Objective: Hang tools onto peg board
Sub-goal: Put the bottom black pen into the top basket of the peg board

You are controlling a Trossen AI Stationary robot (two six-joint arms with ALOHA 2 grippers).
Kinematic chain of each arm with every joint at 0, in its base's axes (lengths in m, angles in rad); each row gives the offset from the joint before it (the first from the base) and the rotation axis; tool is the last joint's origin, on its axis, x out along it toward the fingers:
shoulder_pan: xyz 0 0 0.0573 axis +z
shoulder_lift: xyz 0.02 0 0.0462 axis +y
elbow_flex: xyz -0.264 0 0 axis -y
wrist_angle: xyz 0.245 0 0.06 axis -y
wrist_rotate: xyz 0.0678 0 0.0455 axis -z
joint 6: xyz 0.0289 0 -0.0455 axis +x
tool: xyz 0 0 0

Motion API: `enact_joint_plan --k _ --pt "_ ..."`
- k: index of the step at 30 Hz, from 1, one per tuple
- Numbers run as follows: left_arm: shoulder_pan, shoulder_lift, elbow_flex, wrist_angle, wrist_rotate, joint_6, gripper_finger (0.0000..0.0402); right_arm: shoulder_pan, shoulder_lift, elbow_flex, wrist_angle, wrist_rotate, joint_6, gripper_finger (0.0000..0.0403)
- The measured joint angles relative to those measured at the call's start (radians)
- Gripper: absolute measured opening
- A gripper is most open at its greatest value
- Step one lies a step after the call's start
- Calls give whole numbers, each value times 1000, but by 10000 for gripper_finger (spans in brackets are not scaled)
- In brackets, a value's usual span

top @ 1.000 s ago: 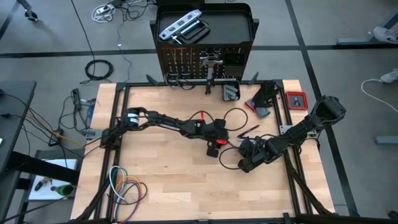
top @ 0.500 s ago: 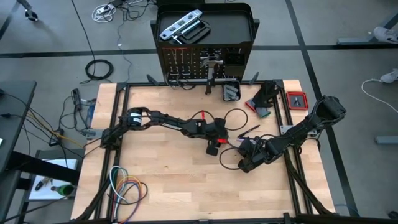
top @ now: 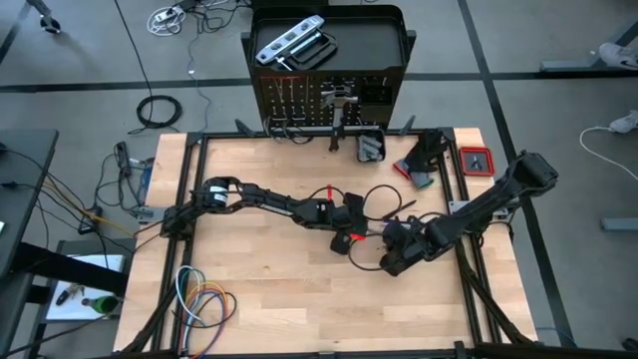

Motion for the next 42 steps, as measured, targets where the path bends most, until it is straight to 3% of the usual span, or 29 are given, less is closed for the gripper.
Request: enact_joint_plan --k 6,10,13,20,29,35,42 --pt "-2 0 59 -109 -23 -45 22 23 -52 126 -155 94 -56 174" --pt "-4 -6 129 -251 -18 -76 23 74 -51 150 -147 134 -81 200" --pt "-4 -23 150 -322 -3 -113 23 127 -52 153 -135 192 -48 203" --pt "11 -115 153 -277 35 -120 23 269 -95 153 -147 431 67 196" --pt "41 -212 153 -243 26 -134 23 381 -115 154 -72 627 55 195" --pt "35 -273 140 -114 16 -146 23 385 -115 153 -21 800 -18 194" --pt "-21 -396 -71 245 0 -121 23 410 -115 154 95 1038 -167 194"
